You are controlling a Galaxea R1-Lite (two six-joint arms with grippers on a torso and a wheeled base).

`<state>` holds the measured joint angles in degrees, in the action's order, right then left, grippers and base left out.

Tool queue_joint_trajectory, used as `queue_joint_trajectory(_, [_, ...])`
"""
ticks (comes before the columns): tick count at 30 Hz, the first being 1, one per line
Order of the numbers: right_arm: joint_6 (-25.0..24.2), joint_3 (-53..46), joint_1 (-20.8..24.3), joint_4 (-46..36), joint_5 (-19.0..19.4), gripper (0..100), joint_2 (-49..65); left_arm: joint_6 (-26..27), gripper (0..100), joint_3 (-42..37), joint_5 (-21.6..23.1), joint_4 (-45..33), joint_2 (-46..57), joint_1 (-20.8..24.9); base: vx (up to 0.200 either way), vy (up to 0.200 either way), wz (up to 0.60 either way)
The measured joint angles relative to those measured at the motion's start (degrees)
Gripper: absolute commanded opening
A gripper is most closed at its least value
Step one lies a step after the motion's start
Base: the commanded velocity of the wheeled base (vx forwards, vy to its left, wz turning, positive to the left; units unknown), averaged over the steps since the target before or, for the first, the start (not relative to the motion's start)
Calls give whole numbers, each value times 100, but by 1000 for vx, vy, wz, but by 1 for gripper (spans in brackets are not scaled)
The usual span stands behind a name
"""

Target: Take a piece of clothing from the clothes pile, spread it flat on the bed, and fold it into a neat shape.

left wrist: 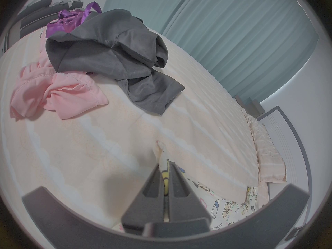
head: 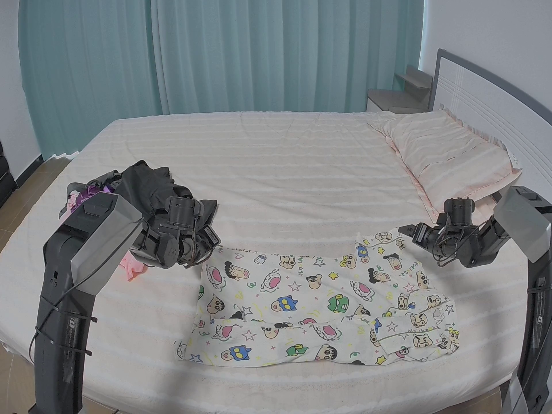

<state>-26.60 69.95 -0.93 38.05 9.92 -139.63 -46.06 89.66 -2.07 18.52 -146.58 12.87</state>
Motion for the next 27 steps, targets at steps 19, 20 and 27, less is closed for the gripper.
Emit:
queue_joint_trajectory(19, [690, 1506, 404, -356, 94, 0, -1268, -33, 0, -236, -11, -18, 199, 96, 0, 0, 0])
queue_joint_trajectory(20, [688, 1514, 395, -299, 107, 0, -1282, -33, 0, -240, -11, -16, 199, 96, 0, 0, 0])
queue_joint_trajectory(27, [532, 1491, 194, 216, 277, 0, -1346, -17, 0, -249, -16, 6, 221, 90, 0, 0, 0])
